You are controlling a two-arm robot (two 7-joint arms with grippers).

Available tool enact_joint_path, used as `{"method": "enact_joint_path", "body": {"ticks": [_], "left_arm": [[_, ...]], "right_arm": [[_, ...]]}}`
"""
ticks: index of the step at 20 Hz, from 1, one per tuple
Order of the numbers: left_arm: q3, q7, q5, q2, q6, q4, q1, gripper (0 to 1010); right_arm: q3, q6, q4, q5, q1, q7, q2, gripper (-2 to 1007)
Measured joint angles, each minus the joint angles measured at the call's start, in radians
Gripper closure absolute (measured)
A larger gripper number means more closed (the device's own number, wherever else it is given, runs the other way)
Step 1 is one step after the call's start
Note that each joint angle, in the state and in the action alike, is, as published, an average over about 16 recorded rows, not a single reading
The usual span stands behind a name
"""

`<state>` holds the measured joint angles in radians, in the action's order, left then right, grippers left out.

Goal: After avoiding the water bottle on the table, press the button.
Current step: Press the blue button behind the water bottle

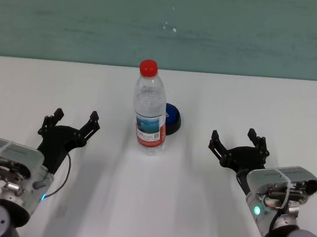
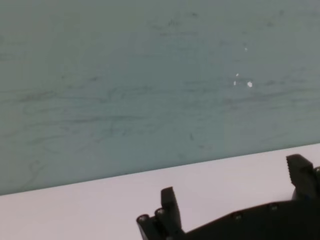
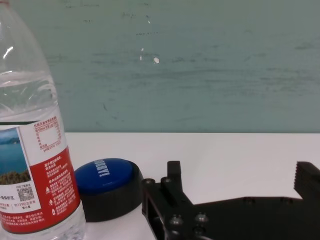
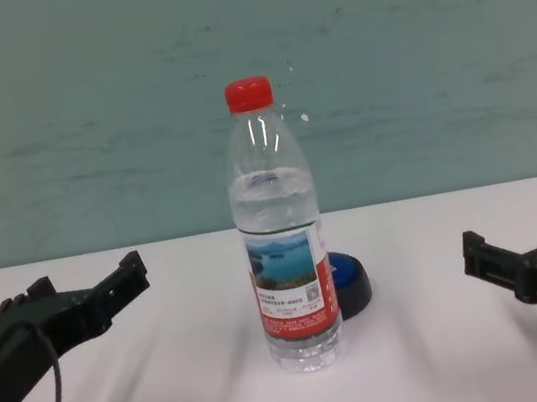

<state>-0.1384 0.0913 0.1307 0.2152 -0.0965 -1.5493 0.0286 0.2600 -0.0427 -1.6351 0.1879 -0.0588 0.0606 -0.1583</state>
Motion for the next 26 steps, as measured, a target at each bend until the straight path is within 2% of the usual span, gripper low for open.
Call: {"method": "enact_joint_path", "body": {"ticks": [14,20,26], "left_arm": [[0.03,0.068,-0.029,-0.003,-0.022,-0.101,0.091,0],[0.028,0.091,-0.039,0.0,-0.039,-0.138,0.122,0],[0.016,0.108,-0.043,0.0,-0.052,-0.151,0.134,0]], "right_arm": [[0.0,0.0,0.0,0.0,0.0,0.0,0.0,1],[0.0,0.0,0.0,0.0,0.0,0.0,0.0,1],[0.0,0.0,0.0,0.0,0.0,0.0,0.0,1]]}}
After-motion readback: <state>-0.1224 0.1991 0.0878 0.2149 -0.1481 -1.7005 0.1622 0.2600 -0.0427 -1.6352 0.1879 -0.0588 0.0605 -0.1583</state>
